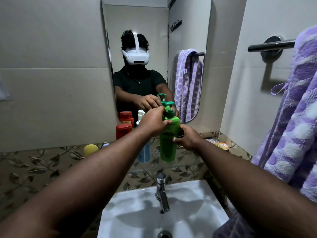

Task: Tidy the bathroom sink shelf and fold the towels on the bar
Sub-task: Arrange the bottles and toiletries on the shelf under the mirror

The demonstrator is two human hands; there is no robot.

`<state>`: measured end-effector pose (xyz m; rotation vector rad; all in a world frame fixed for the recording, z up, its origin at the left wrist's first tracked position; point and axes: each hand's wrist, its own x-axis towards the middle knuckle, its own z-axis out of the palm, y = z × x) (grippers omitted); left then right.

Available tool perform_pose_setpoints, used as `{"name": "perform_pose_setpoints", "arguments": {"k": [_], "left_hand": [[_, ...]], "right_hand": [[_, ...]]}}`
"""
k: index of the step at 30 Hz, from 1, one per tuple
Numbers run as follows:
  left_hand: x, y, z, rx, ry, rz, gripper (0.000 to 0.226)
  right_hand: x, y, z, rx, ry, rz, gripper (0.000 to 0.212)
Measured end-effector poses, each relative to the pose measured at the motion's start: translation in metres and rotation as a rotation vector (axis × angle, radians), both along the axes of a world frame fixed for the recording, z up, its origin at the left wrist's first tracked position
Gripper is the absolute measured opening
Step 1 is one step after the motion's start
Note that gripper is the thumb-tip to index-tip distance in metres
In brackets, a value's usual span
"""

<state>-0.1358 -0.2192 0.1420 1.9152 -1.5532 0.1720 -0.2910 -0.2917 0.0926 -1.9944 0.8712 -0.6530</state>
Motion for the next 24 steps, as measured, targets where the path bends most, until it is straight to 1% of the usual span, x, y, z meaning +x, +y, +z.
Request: {"name": "perform_pose_setpoints", "arguments": {"k": [4, 9, 12, 18, 24], "left_hand": [[0.005, 0.002, 0.007, -0.002, -0.074, 0.036, 0.045], [0.012, 0.002, 0.020, 0.092, -0.160, 0.060, 0.039], [0.018, 0.001, 0.028, 0.145, -0.153, 0.036, 0.034], [0.024, 0.000, 0.036, 0.199, -0.140, -0.009, 0.032], [0.030, 0.000, 0.040, 0.218, -0.150, -0.037, 0.029]], "right_hand": [[0.003, 0.000, -0.002, -0.009, -0.014, -0.002, 0.041], [0.006, -0.002, -0.002, -0.012, -0.011, 0.018, 0.043], [0.007, -0.003, -0.002, -0.004, -0.011, 0.013, 0.043], [0.009, -0.002, -0.009, 0.012, -0.029, -0.002, 0.041], [0.012, -0.003, -0.012, 0.050, -0.050, 0.006, 0.041]]}}
